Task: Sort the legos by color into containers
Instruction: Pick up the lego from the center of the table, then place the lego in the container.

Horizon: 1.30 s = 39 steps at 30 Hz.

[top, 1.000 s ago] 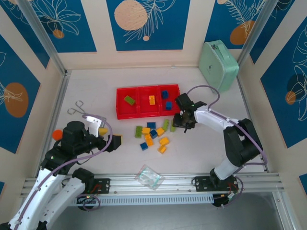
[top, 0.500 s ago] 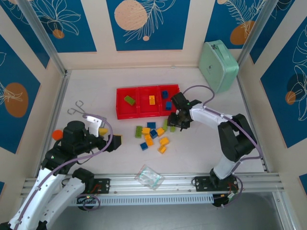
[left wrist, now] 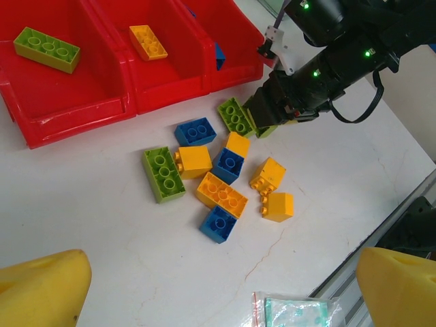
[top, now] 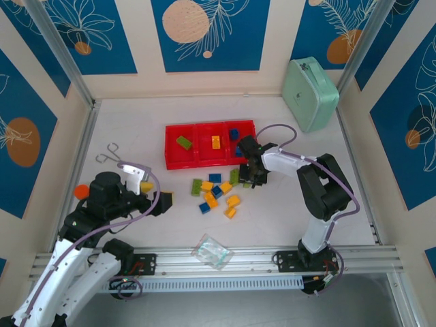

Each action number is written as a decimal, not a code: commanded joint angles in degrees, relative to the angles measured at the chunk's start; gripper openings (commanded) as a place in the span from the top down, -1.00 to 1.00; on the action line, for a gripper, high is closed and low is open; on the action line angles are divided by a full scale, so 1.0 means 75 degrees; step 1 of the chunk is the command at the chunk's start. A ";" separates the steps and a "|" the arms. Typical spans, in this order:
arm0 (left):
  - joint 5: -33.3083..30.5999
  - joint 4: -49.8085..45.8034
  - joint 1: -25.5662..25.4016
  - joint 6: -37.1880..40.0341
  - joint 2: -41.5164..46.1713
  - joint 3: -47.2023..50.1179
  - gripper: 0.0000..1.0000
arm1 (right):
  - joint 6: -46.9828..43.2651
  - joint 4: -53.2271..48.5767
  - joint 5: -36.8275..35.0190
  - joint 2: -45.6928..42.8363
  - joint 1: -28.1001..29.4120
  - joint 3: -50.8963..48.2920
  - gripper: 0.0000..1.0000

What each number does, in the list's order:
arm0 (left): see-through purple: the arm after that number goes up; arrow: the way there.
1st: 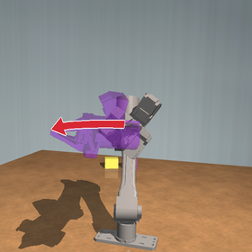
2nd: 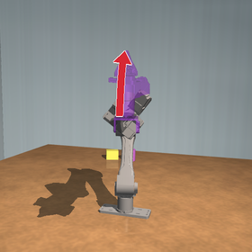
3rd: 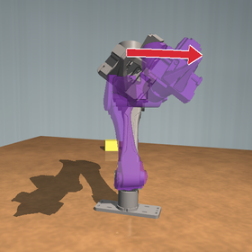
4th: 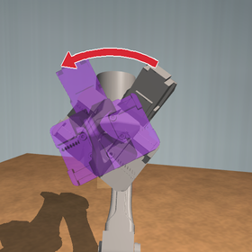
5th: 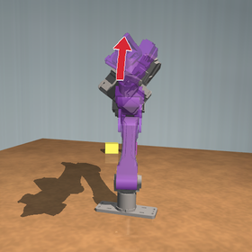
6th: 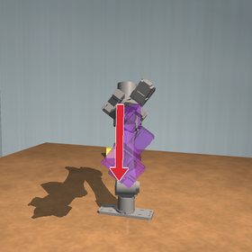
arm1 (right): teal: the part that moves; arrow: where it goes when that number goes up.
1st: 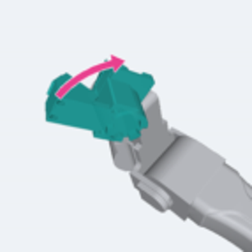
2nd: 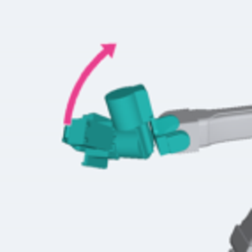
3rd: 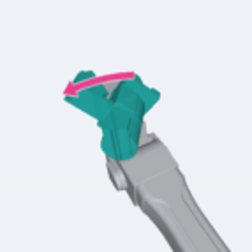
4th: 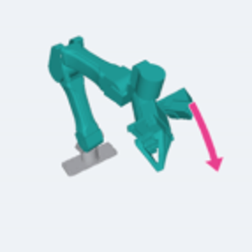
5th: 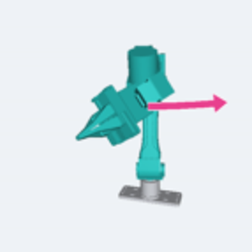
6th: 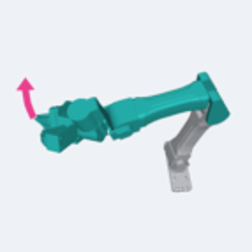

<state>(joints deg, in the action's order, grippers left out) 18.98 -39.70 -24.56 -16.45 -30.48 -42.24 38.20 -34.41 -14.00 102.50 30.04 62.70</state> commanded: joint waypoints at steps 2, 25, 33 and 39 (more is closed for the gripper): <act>0.0068 -0.0003 -0.0077 0.0000 0.0082 0.0054 -0.99 | -0.0198 -0.0327 -0.0315 -0.0018 0.0020 0.0088 0.39; -0.0518 -0.0122 -0.0077 -0.0075 0.0712 0.0033 -0.99 | -0.1745 0.1831 0.1929 0.0628 0.1621 0.3653 1.00; -0.0539 -0.0166 -0.0089 -0.0080 0.0608 0.0005 -0.99 | -0.1955 0.1238 0.2295 0.2628 0.1819 0.5852 1.00; -0.0574 -0.0138 -0.0088 -0.0091 0.0747 0.0018 -0.99 | -0.1987 0.0711 0.2402 0.3585 0.1783 0.6964 0.99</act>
<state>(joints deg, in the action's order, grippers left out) 15.38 -40.07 -24.56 -16.62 -25.89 -42.24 24.43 -25.98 2.02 127.61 43.59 111.53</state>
